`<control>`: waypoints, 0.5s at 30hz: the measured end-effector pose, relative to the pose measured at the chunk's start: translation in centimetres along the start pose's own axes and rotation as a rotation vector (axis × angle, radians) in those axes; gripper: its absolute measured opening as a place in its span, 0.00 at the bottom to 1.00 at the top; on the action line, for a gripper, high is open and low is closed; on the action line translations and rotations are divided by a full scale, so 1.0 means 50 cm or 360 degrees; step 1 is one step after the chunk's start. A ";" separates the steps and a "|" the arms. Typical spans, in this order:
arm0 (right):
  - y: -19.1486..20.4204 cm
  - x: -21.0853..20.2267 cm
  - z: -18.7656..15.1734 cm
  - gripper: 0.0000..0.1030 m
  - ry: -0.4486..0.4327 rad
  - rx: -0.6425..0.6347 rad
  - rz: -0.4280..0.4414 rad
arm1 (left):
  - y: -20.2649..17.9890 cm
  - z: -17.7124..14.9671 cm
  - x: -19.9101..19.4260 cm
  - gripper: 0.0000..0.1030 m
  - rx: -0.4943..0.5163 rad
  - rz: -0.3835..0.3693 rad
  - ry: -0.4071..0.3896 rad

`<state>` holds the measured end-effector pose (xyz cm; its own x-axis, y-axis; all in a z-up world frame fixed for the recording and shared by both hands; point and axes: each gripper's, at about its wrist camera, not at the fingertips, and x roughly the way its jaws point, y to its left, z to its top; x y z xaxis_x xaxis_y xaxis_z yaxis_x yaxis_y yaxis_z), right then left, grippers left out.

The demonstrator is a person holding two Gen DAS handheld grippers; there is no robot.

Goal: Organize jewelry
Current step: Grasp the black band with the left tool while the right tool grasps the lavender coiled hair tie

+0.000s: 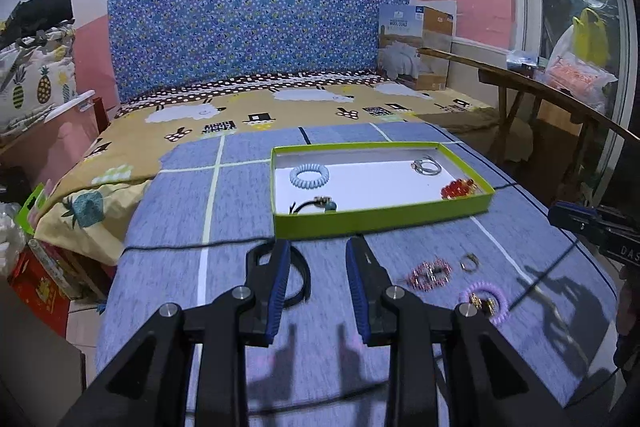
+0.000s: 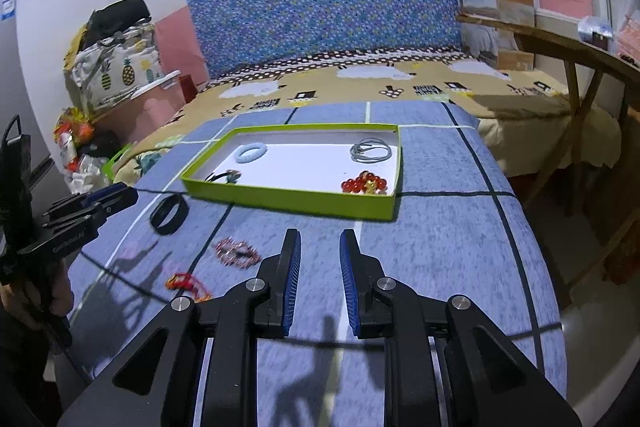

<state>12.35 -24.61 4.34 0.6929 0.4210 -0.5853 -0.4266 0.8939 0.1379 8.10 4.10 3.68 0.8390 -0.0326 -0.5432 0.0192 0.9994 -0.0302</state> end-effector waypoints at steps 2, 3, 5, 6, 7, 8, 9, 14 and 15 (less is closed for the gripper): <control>0.009 -0.016 -0.014 0.20 -0.0023 -0.0007 -0.0007 | 0.000 -0.015 -0.018 0.29 -0.0018 0.0009 -0.0004; 0.010 -0.021 -0.018 0.20 -0.0031 -0.0007 -0.0008 | 0.002 -0.021 -0.025 0.29 -0.0034 0.0007 -0.0001; 0.016 -0.031 -0.030 0.21 -0.0041 -0.0009 -0.0012 | 0.006 -0.033 -0.036 0.29 -0.0057 0.0015 0.0006; 0.018 -0.035 -0.035 0.21 -0.0041 -0.0009 -0.0012 | 0.009 -0.038 -0.042 0.29 -0.0067 0.0021 0.0006; 0.020 -0.037 -0.041 0.21 -0.0038 -0.0007 -0.0009 | 0.011 -0.043 -0.046 0.29 -0.0077 0.0019 0.0009; 0.021 -0.038 -0.047 0.21 -0.0029 -0.0007 -0.0004 | 0.013 -0.048 -0.049 0.29 -0.0085 0.0019 0.0014; 0.022 -0.040 -0.051 0.21 -0.0023 -0.0008 -0.0002 | 0.014 -0.052 -0.052 0.29 -0.0089 0.0023 0.0017; 0.029 -0.046 -0.063 0.22 -0.0014 -0.0011 0.0009 | 0.009 -0.060 -0.059 0.29 -0.0076 0.0031 0.0014; 0.031 -0.046 -0.064 0.22 -0.0015 -0.0013 0.0010 | 0.008 -0.060 -0.060 0.29 -0.0074 0.0027 0.0012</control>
<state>8.24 -24.70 3.36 0.6959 0.4280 -0.5767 -0.4356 0.8900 0.1348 3.96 4.53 2.78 0.8347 -0.0160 -0.5505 -0.0203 0.9980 -0.0597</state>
